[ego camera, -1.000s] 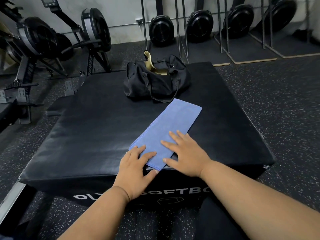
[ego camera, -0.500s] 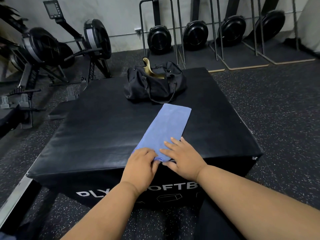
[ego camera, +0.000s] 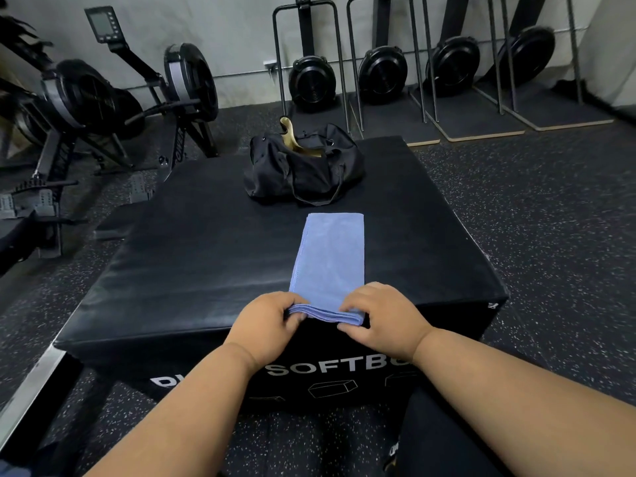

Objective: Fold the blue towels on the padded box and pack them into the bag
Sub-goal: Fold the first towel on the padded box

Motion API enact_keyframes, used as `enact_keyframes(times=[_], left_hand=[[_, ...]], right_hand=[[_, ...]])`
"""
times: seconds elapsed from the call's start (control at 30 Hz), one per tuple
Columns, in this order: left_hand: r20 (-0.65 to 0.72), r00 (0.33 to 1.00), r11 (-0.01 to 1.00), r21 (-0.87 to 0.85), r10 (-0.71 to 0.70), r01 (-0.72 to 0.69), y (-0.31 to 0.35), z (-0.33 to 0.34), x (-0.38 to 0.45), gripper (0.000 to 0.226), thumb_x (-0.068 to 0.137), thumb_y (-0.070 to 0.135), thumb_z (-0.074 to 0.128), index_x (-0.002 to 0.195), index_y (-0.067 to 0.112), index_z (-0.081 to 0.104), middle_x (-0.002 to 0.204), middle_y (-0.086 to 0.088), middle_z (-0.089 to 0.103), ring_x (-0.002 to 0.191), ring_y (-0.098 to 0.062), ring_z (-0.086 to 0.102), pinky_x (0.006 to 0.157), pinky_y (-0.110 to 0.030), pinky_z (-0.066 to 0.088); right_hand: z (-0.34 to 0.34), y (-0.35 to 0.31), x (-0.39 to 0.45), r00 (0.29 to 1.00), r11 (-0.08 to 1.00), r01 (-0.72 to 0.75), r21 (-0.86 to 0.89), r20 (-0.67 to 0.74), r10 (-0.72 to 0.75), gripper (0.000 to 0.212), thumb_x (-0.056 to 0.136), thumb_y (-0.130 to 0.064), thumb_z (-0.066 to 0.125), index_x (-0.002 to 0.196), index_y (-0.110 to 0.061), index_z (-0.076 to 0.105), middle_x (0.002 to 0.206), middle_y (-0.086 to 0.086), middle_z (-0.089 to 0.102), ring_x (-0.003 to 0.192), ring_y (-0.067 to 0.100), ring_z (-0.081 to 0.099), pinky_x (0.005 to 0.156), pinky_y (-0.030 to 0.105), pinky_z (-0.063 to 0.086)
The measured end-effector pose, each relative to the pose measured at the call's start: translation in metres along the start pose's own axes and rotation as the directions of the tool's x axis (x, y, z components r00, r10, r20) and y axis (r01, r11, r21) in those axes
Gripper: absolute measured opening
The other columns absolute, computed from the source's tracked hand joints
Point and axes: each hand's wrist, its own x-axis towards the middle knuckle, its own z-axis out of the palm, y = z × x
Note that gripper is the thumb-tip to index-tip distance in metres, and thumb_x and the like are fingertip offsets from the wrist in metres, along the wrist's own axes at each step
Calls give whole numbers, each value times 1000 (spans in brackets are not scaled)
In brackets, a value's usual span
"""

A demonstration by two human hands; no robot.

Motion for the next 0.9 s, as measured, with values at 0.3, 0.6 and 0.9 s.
enact_keyframes(times=[0.3,0.6,0.9], left_hand=[[-14,975,913,-354,-220,201,8,0,17,15,98,43,70,89,30,72,88,8,75,74,-5,64,73,-25,53],[-12,939,889,-328,-344,321,9,9,44,31,100,52,63,91,22,66,91,5,74,84,-15,65,74,-29,51],[-37,916,891,-253,-399,377,8,14,60,30,97,54,64,93,25,65,90,7,74,87,-17,69,82,-40,57]], right_hand=[[-11,3,0,938,898,-331,290,1,346,40,102,-48,55,81,-15,54,73,4,57,72,20,52,72,43,47],[-1,12,20,857,803,-468,369,-32,514,45,102,-48,58,78,-13,45,68,-3,44,62,16,41,61,38,37],[1,21,30,824,795,-537,283,-25,566,22,97,-51,64,112,-38,56,78,-13,59,78,7,60,65,28,41]])
